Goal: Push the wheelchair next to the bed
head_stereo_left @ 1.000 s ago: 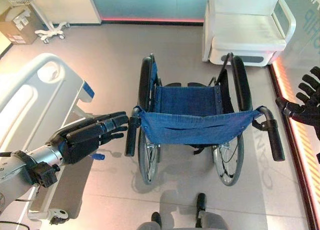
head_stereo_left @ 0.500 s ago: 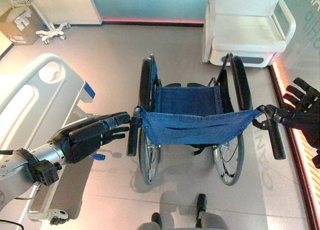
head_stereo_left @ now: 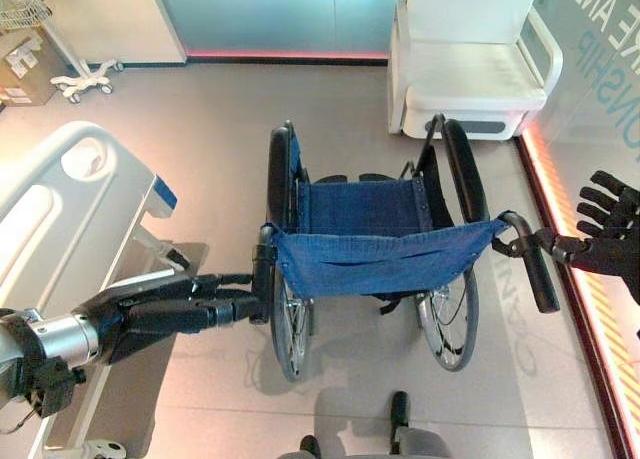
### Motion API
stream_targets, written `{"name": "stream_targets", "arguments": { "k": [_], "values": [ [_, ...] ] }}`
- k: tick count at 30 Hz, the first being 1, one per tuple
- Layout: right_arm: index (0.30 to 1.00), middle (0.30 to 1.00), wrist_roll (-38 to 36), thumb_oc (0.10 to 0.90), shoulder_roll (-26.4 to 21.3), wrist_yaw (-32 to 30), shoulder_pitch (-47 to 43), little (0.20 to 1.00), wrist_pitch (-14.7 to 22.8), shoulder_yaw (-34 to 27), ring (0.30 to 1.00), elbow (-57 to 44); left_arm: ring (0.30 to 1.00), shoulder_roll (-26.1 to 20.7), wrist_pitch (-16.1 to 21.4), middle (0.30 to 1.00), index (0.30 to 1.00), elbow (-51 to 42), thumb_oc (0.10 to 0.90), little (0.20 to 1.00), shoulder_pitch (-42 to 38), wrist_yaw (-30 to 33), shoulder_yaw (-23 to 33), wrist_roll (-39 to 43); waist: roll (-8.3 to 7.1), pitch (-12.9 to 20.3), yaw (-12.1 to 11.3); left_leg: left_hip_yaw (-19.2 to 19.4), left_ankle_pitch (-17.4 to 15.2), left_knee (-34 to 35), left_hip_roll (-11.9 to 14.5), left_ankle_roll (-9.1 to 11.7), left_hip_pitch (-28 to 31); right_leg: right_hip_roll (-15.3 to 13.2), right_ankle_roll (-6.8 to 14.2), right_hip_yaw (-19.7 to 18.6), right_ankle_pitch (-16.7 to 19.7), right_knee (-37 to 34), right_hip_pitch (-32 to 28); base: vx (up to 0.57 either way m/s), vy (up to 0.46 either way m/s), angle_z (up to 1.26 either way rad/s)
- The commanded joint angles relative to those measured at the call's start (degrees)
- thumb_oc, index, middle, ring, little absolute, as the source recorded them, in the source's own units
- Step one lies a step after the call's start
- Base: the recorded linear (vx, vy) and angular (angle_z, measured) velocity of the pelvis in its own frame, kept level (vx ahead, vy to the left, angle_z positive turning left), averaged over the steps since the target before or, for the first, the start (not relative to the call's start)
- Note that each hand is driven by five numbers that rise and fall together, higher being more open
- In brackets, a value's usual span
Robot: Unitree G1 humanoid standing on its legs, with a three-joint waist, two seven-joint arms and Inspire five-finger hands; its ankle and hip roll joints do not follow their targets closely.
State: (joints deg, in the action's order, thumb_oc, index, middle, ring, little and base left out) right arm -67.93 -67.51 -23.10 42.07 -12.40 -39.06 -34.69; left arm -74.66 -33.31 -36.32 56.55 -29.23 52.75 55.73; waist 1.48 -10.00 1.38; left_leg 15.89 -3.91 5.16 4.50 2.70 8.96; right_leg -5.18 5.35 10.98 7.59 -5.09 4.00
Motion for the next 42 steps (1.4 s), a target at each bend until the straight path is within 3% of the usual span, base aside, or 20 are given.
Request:
{"name": "stream_targets", "arguments": {
  "k": [1,5,8,10,12,16,19,23,26,31,38,42],
  "values": [
    [0.900,0.900,1.2,0.800,-1.6,-3.6,-4.9,0.900,2.2,-9.1,0.900,1.2,0.900,-3.9,4.8,0.900,0.900,4.0,0.800,0.900,1.8,-0.1,8.2,-0.6,0.81,-0.6,1.4,1.9,6.1,-0.2,-0.2,0.6,-6.6,-2.4,3.7,2.0,-4.3,0.6,-5.8,0.00,0.000,0.00],
    [0.900,0.900,-3.2,0.800,-1.2,1.0,-4.8,0.900,1.0,-8.4,0.900,1.2,0.900,-3.7,5.4,0.900,0.900,4.7,0.800,0.900,2.7,-0.3,9.4,-1.0,0.68,-0.5,1.5,1.7,6.0,-0.2,-0.3,0.6,-6.6,-2.5,3.7,2.0,-4.1,0.5,-5.7,0.00,0.000,0.00],
    [0.900,0.900,-6.8,0.800,-0.1,5.7,-6.3,0.900,1.8,-3.4,0.900,0.7,0.900,-3.3,7.4,0.900,0.900,4.6,0.800,0.900,1.1,0.8,6.8,1.5,0.64,-0.8,1.3,1.5,5.9,-0.2,-0.5,0.5,-6.9,-2.7,3.8,2.1,-4.2,0.5,-5.5,-0.01,0.005,0.00],
    [0.900,0.900,-8.5,0.800,1.4,7.3,-9.9,0.900,3.0,5.2,0.900,0.7,0.900,-3.1,8.7,0.900,0.900,4.5,0.800,0.900,-3.5,2.8,-0.2,3.1,0.68,-1.1,1.1,1.4,5.9,-0.2,-0.6,0.4,-7.0,-2.8,3.7,2.4,-4.2,0.5,-5.5,0.00,0.000,0.00],
    [0.900,0.900,-7.6,0.800,2.0,7.7,-11.7,0.900,3.6,9.3,0.900,1.1,0.900,-3.0,8.8,0.900,0.900,4.4,0.800,0.900,-6.5,4.0,-4.6,3.5,0.71,-1.3,0.9,1.3,5.9,-0.2,-0.7,0.3,-7.0,-2.9,3.7,2.7,-4.3,0.6,-5.6,0.00,0.000,0.00],
    [0.900,0.900,-7.2,0.800,1.9,7.0,-13.5,0.900,4.2,13.6,0.900,1.2,0.900,-2.9,9.1,0.900,0.900,4.1,0.800,0.900,-10.7,6.9,-10.9,3.6,0.76,-1.6,0.7,1.3,6.0,-0.2,-0.7,0.3,-7.2,-3.1,3.8,3.0,-4.2,0.6,-5.4,-0.01,-0.001,0.00],
    [0.900,0.900,-7.1,0.800,1.4,6.0,-16.1,0.900,4.5,16.5,0.900,1.8,0.900,-3.1,8.8,0.900,0.900,4.5,0.800,0.900,-13.9,13.0,-14.0,5.8,0.86,-2.5,0.6,1.2,6.3,-0.2,-0.8,0.4,-7.9,-3.1,3.8,3.0,-4.0,0.8,-4.8,-0.05,-0.003,-0.01],
    [0.900,0.900,-5.8,0.800,1.5,4.5,-15.5,0.900,1.4,16.8,0.900,1.8,0.900,-2.1,8.1,0.900,0.900,5.2,0.800,0.900,-15.6,15.9,-15.7,7.4,0.70,-2.7,0.9,1.3,6.3,-0.2,-0.8,0.5,-7.8,-3.1,3.9,2.9,-3.9,0.9,-4.6,0.00,-0.001,-0.01],
    [0.900,0.900,1.9,0.800,1.6,-2.0,-14.4,0.900,0.2,16.0,0.900,2.7,0.900,-1.7,7.1,0.900,0.900,5.5,0.800,0.900,-16.0,16.1,-16.7,6.9,0.70,-3.0,1.2,1.5,6.6,-0.2,-0.7,0.5,-7.8,-3.1,3.8,2.8,-3.9,1.1,-4.5,0.00,0.000,0.00],
    [0.900,0.900,0.7,0.800,-1.6,-3.9,-16.9,0.900,-2.9,14.9,0.900,4.5,0.900,-3.3,5.8,0.900,0.900,5.2,0.800,0.900,-18.1,14.7,-18.1,10.2,0.87,-4.0,1.5,1.7,6.9,-0.3,-0.5,0.5,-8.1,-2.8,3.5,2.1,-3.8,1.4,-3.9,-0.01,-0.001,0.00],
    [0.900,0.900,0.4,0.800,-4.3,-2.2,-22.3,0.900,-4.2,18.9,0.900,7.8,0.900,-5.7,6.7,0.900,0.900,6.7,0.800,0.900,-23.9,19.6,-21.9,15.0,1.08,-4.6,1.4,1.7,7.0,-0.3,-0.4,0.6,-8.1,-2.7,3.4,2.0,-3.8,1.3,-4.0,0.00,-0.001,0.00],
    [0.900,0.900,0.2,0.800,-5.5,-1.7,-25.1,0.900,-4.8,19.8,0.900,9.6,0.900,-6.1,5.7,0.900,0.900,7.6,0.800,0.900,-28.4,18.1,-24.9,16.5,0.95,-4.7,1.2,1.5,7.2,-0.3,-0.4,0.8,-8.3,-2.7,3.3,2.2,-3.8,1.3,-3.9,0.00,0.000,0.00]
  ]
}}
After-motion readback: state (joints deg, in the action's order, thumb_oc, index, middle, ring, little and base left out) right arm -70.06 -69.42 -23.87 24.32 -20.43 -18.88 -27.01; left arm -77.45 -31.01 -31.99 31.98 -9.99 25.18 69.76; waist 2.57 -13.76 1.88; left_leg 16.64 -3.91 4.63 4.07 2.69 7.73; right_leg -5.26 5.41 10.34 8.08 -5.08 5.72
